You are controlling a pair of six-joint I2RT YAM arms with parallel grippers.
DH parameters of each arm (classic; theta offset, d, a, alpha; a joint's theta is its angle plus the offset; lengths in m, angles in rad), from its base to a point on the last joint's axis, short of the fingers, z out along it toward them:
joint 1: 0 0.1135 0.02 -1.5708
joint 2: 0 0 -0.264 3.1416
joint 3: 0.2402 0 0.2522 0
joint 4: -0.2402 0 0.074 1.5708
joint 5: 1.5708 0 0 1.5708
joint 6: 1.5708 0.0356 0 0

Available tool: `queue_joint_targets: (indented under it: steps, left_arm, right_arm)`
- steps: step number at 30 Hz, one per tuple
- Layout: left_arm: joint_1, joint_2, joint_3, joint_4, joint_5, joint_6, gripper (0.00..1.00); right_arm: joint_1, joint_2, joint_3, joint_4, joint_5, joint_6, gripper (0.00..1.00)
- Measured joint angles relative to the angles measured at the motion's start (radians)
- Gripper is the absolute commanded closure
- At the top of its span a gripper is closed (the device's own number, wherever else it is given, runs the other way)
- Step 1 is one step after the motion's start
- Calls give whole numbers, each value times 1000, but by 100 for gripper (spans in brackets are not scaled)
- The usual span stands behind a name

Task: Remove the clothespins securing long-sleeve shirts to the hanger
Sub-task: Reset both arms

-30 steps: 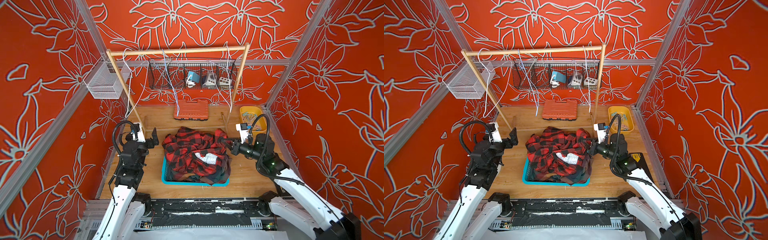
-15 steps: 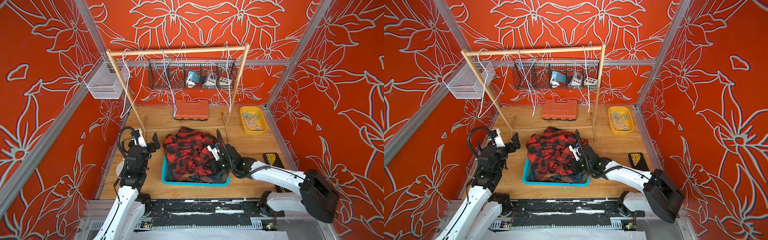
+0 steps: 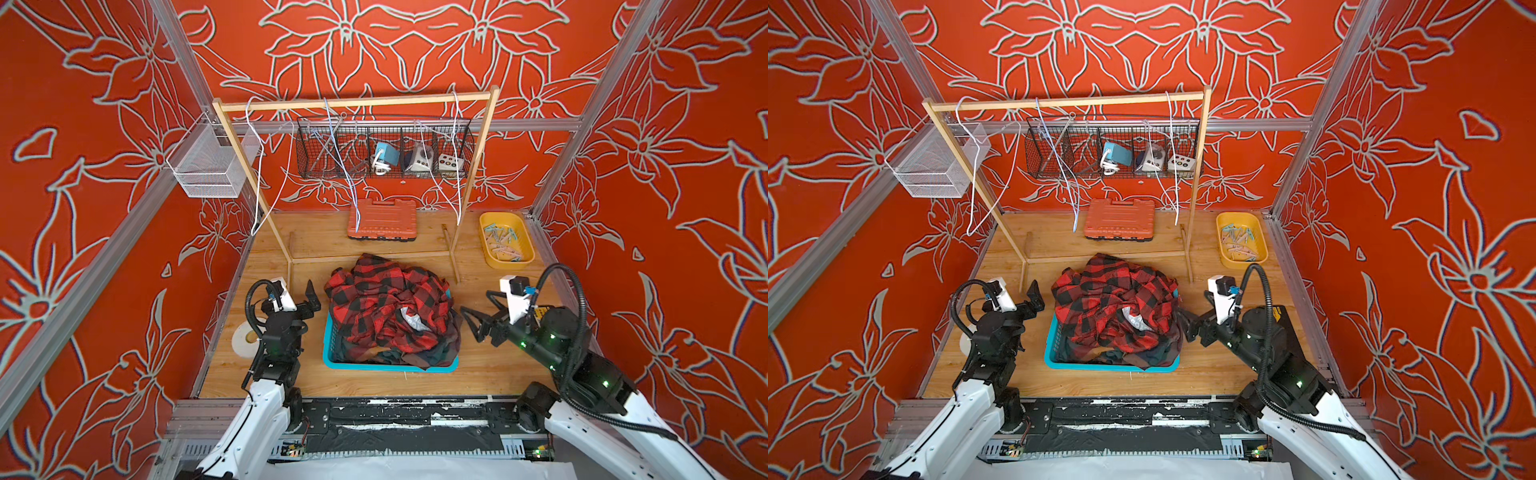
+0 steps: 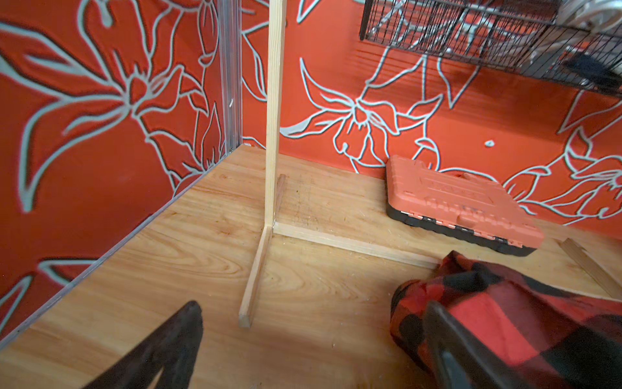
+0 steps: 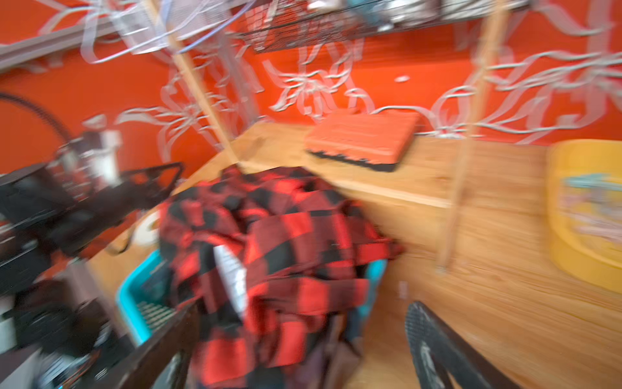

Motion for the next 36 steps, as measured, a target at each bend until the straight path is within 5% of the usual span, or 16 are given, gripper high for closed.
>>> queue_joint_targets:
  steps: [8,16,21,28,36]
  left_arm:
    - [1,413,-43,328,51,38,6]
    - [0,702,-31,576,110,82,6]
    - [-8,714,-19,612,121,107,6]
    - [-10,714,-14,633,119,120,2]
    - [-12,715,-14,634,119,124,2]
  right_arm:
    - [-377,193,-105,120,28,-20,3]
    - [-519,335,-374,447,246,-97,3]
    - [-600,511,-396,740,261,-151,3]
    - [-607,946,-392,1107,194,-248,2]
    - [-598,964,-379,1190,181,-283,2]
